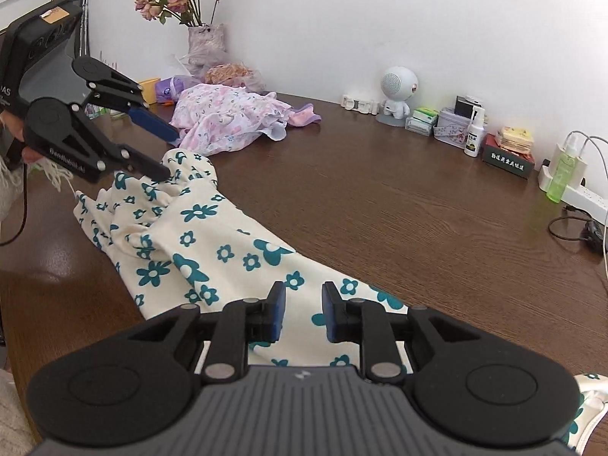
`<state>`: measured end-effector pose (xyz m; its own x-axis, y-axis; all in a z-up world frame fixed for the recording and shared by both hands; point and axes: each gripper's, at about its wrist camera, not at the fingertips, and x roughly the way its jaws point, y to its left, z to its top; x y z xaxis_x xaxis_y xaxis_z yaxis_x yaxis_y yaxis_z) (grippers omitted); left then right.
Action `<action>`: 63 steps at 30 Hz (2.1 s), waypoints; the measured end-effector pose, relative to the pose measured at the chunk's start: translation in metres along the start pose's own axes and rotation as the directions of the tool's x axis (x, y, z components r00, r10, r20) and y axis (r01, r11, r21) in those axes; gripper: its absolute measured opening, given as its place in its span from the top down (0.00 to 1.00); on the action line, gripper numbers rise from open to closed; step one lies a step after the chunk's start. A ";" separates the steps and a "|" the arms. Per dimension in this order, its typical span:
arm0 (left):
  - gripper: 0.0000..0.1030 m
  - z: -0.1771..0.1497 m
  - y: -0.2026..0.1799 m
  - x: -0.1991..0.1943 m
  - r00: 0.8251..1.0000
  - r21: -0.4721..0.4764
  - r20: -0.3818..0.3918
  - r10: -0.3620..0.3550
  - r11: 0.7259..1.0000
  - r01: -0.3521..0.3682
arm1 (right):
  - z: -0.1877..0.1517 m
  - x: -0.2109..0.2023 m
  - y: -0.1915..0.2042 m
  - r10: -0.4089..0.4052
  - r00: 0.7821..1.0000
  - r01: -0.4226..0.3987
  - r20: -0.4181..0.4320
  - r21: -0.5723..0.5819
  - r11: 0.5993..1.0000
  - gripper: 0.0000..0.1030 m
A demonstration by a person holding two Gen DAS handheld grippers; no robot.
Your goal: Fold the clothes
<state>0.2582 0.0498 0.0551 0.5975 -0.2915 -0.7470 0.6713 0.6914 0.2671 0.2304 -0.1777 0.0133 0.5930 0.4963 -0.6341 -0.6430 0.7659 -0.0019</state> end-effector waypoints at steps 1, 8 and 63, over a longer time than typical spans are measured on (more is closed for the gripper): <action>0.53 0.002 -0.004 0.012 1.000 0.007 -0.018 -0.012 1.000 0.013 | -0.001 0.005 0.000 0.000 1.000 0.000 -0.013 0.005 1.000 0.80; 0.55 -0.026 0.013 0.027 0.997 -0.061 -0.071 0.004 0.998 -0.008 | -0.019 0.009 -0.017 -0.003 0.998 0.007 -0.061 0.070 0.997 0.79; 0.65 -0.016 -0.064 -0.007 1.000 0.019 0.012 -0.024 1.000 0.024 | -0.045 -0.092 -0.090 -0.253 0.960 0.183 -0.120 -0.412 0.893 0.78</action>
<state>0.2043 0.0178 0.0333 0.5865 -0.3162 -0.7457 0.6937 0.6713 0.2609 0.2113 -0.3110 0.0369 0.6733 0.2339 -0.7014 -0.6650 0.6062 -0.4363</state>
